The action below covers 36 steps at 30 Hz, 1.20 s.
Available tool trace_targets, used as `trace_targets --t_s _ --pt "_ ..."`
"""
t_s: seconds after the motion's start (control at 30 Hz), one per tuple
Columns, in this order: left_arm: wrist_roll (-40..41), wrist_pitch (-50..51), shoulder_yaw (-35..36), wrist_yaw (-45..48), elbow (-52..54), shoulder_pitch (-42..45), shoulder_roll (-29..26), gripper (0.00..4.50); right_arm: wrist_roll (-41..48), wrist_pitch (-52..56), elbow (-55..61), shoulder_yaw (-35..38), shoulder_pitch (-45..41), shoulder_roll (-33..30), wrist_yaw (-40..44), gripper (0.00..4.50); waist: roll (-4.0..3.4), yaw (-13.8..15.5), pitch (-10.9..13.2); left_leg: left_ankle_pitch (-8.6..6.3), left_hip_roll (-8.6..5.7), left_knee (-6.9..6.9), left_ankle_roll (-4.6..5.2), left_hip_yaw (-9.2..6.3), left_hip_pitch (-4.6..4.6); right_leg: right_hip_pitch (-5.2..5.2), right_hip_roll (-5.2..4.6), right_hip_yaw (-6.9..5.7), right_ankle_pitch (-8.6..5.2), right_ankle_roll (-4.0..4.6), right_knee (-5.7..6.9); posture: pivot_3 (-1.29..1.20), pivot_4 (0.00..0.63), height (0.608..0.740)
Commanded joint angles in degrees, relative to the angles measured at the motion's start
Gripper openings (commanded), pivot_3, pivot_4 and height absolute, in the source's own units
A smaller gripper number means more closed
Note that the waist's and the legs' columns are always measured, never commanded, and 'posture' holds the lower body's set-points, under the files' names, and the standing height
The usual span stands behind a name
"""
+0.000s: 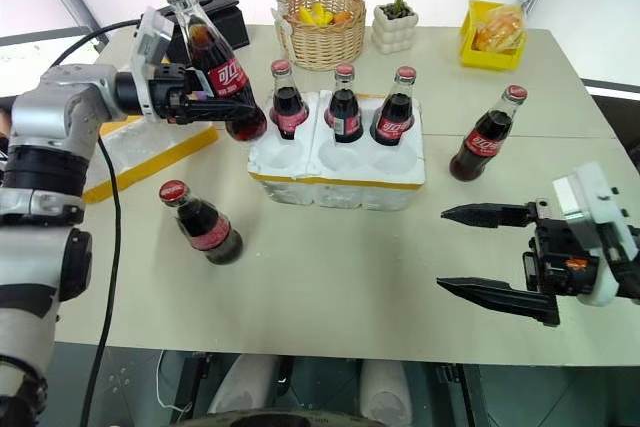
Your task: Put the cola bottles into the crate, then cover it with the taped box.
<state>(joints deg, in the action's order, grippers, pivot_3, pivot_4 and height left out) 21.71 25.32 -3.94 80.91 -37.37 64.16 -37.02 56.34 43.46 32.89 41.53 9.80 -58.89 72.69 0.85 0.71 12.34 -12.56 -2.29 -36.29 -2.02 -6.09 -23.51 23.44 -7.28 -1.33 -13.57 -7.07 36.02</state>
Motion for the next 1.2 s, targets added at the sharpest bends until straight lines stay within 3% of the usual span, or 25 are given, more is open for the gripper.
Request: trace_targets --t_s 0.03,0.17,0.43,0.97,1.0,1.03,1.07,1.2 --pt "0.1 -1.81 1.16 1.74 -1.05 4.86 1.88 2.84 -0.88 -1.17 -3.27 -5.76 -6.32 -1.33 -2.87 4.5 0.04 -0.27 0.03 0.0 0.0 -0.05 0.0 0.01 0.0 0.0 0.0 0.0 0.02 -0.02 0.01 0.0 0.15 0.74" --pt "-0.85 -1.85 0.91 3.83 -1.81 6.18 3.56 2.84 -0.06 0.6 -3.17 -8.69 -10.36 -1.68 -6.22 4.5 0.11 -0.25 0.07 0.0 0.02 -0.09 0.0 -0.02 -0.01 0.03 0.01 -0.01 0.06 -0.03 0.05 0.0 0.15 0.74" --pt "-5.21 -8.19 -1.37 5.9 -3.31 4.02 5.16 2.84 2.32 3.09 -1.61 -7.82 -11.32 -1.82 -9.58 4.5 0.11 -0.09 0.07 0.0 0.0 0.04 0.0 -0.02 -0.05 0.09 0.01 -0.01 0.05 -0.04 0.03 0.0 0.15 0.74" --pt "-8.99 -13.03 -2.72 5.64 -3.08 -0.38 6.94 2.84 2.94 3.12 -2.24 -8.73 -12.23 -2.42 -9.87 4.5 0.16 -0.18 0.1 0.0 0.02 -0.05 0.01 -0.03 -0.05 0.08 0.02 0.0 0.06 -0.05 0.05 0.0 0.15 0.74" --pt "-9.12 -13.13 -2.6 5.37 -3.04 -0.4 6.88 3.87 2.89 3.09 -2.31 -8.81 -12.29 -2.41 -9.83 4.5 0.16 -0.16 0.1 0.0 0.02 -0.05 0.01 -0.02 -0.05 0.07 0.02 0.0 0.06 -0.05 0.06 0.0 0.15 0.74" --pt "-9.16 -13.18 -2.44 5.19 -3.05 -0.39 6.78 4.25 2.85 3.06 -2.39 -8.96 -12.41 -2.39 -9.81 4.5 0.15 -0.16 0.1 0.0 0.02 -0.05 0.01 -0.03 -0.05 0.07 0.02 -0.01 0.06 -0.05 0.06 0.0 0.15 0.74" --pt "-9.16 -13.22 -2.29 5.09 -3.01 -0.37 6.63 4.45 2.73 2.96 -2.47 -9.14 -12.5 -2.37 -9.73 4.5 0.15 -0.17 0.1 0.0 0.01 -0.06 0.01 -0.02 -0.04 0.06 0.02 -0.01 0.06 -0.05 0.06 0.0 0.15 0.74" --pt "-8.98 -13.19 -1.56 4.38 -2.94 -0.33 6.0 4.45 2.18 2.62 -3.02 -10.16 -13.32 -2.24 -9.5 4.5 0.15 -0.15 0.1 0.0 0.02 -0.13 0.01 -0.03 -0.01 0.03 0.03 0.0 0.06 -0.05 0.11 0.0 0.15 0.74"
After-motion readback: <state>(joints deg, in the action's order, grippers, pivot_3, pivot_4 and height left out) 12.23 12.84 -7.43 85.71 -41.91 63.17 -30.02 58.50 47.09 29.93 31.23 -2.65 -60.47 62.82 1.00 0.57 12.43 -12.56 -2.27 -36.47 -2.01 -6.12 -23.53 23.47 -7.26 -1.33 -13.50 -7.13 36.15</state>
